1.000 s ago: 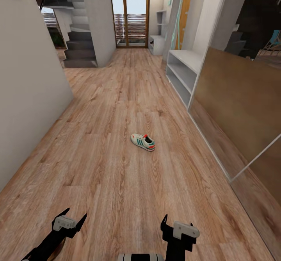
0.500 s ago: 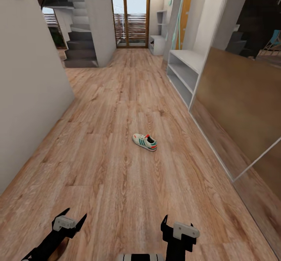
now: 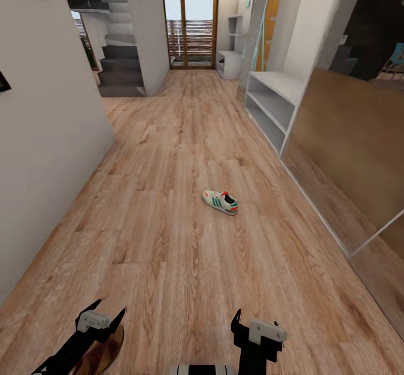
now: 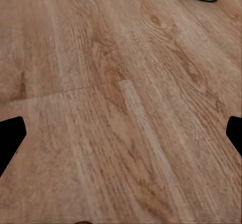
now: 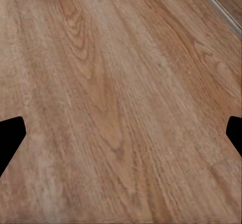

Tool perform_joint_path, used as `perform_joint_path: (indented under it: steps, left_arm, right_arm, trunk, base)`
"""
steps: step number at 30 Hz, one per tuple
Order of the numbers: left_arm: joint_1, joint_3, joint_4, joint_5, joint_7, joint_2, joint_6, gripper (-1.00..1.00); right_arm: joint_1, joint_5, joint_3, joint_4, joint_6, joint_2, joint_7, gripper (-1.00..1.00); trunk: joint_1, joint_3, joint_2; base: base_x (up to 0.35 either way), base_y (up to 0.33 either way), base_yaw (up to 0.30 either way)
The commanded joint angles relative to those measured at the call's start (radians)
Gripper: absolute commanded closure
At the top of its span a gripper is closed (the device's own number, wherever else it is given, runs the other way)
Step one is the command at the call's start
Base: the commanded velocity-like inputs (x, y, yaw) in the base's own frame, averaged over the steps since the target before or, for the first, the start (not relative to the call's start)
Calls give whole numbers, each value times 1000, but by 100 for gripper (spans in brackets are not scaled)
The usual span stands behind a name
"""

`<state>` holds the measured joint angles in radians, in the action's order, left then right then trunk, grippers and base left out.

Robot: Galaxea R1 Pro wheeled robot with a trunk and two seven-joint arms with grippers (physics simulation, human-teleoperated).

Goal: Pick up the two gym shoes and the two sandals from the corridor floor and place them onto the hallstand (shoe rack) in the corridor, making sure they are on the rack and not on the floor. Arrange them so the two gym shoes are next to each other and the two sandals are next to each other.

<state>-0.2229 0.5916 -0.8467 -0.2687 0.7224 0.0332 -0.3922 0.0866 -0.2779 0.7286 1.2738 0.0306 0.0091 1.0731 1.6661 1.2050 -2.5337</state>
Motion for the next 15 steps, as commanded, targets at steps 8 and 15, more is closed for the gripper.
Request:
perform_joint_path:
  steps: [8, 15]
  left_arm:
    - [-1, 2, 7, -7, 3, 0, -6, -100]
    - [-1, 1, 9, -10, 3, -1, -6, -100]
  right_arm:
    - [1, -6, 2, 1, 3, 0, 4, -100]
    - [1, -6, 3, 1, 3, 0, 4, -100]
  trunk:
    - [0, 1, 0]
    - [0, 1, 0]
  base:
    - [-117, 257, 0]
    - [-40, 81, 0]
